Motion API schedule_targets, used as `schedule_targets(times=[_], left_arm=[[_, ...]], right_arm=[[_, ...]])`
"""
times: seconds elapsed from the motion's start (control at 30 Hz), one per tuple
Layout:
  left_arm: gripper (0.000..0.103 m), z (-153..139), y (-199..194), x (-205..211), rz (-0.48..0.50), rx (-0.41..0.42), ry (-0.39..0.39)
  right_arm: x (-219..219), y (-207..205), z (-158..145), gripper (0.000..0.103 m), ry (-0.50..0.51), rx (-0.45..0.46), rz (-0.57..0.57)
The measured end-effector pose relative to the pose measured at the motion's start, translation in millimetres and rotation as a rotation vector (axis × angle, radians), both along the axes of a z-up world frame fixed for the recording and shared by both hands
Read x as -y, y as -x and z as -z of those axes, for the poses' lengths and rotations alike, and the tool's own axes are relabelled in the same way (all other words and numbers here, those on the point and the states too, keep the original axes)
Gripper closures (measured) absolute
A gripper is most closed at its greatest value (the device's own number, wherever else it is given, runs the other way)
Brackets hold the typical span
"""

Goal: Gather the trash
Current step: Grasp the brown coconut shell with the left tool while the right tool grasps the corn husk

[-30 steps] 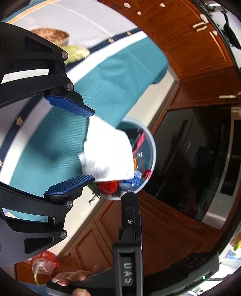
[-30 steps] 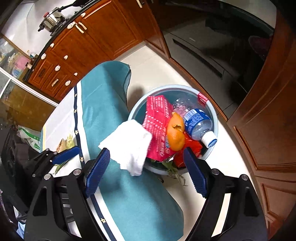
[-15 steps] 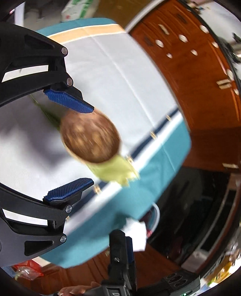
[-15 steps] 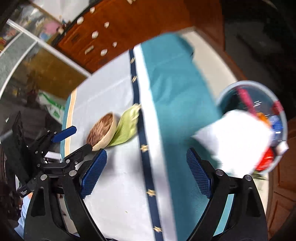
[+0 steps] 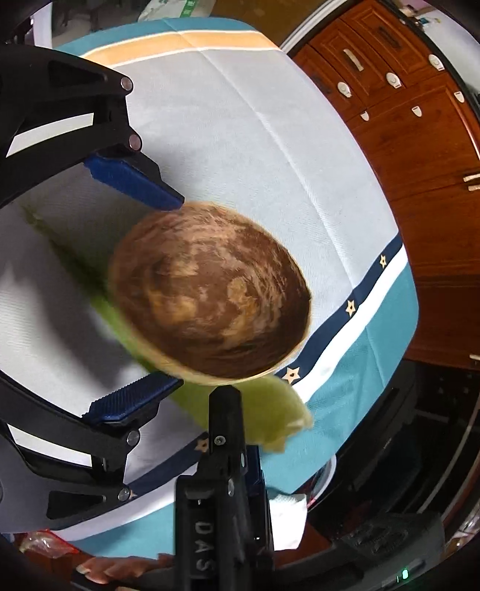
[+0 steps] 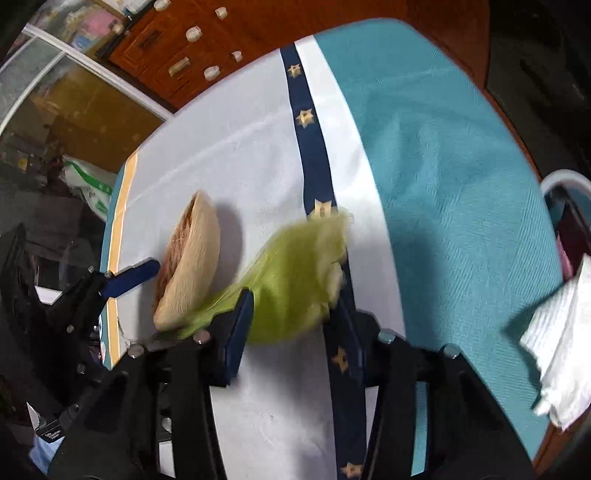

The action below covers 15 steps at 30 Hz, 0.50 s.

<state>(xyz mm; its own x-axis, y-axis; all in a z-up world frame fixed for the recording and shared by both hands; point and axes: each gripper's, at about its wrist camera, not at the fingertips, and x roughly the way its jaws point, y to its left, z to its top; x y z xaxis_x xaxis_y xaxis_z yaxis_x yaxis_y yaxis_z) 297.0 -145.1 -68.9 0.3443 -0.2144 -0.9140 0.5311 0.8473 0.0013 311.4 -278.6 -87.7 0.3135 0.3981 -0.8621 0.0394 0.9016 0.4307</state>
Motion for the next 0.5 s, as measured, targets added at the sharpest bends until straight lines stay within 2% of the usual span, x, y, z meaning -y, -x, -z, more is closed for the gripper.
schedule_targets(times=[0.07, 0.1, 0.13, 0.17, 0.23, 0.27, 0.33, 0.5], left_arm=[[0.014, 3.7, -3.9, 5.2, 0.009, -0.025, 0.026], [0.016, 4.4, -4.3, 8.8, 0.013, -0.028, 0.036], [0.026, 3.0, -3.7, 12.3, 0.017, -0.016, 0.038], [0.044, 2.7, -1.7, 16.7, 0.027, -0.013, 0.037], [0.073, 0.4, 4.6, 25.6, 0.047, -0.014, 0.046], [0.084, -2.0, 6.5, 28.6, 0.052, 0.012, 0.035], [0.09, -11.0, 14.3, 37.6, 0.065, 0.06, 0.007], [0.094, -30.2, 24.5, 51.2, 0.077, 0.053, 0.031]], right_arm=[[-2.0, -2.6, 2.3, 0.068, -0.002, 0.011, -0.003], [-1.8, -3.4, 3.5, 0.08, -0.002, 0.009, -0.008], [-2.2, -3.9, 5.3, 0.089, 0.005, 0.005, -0.009], [-1.6, -3.6, 7.0, 0.095, 0.011, 0.005, -0.008], [-1.2, -2.6, 6.9, 0.095, 0.007, 0.009, -0.018], [0.3, -1.3, 5.7, 0.095, 0.005, 0.011, -0.021], [6.1, 3.0, -0.1, 0.095, 0.005, 0.028, -0.023], [32.0, 15.9, -19.2, 0.095, -0.017, 0.073, 0.02]])
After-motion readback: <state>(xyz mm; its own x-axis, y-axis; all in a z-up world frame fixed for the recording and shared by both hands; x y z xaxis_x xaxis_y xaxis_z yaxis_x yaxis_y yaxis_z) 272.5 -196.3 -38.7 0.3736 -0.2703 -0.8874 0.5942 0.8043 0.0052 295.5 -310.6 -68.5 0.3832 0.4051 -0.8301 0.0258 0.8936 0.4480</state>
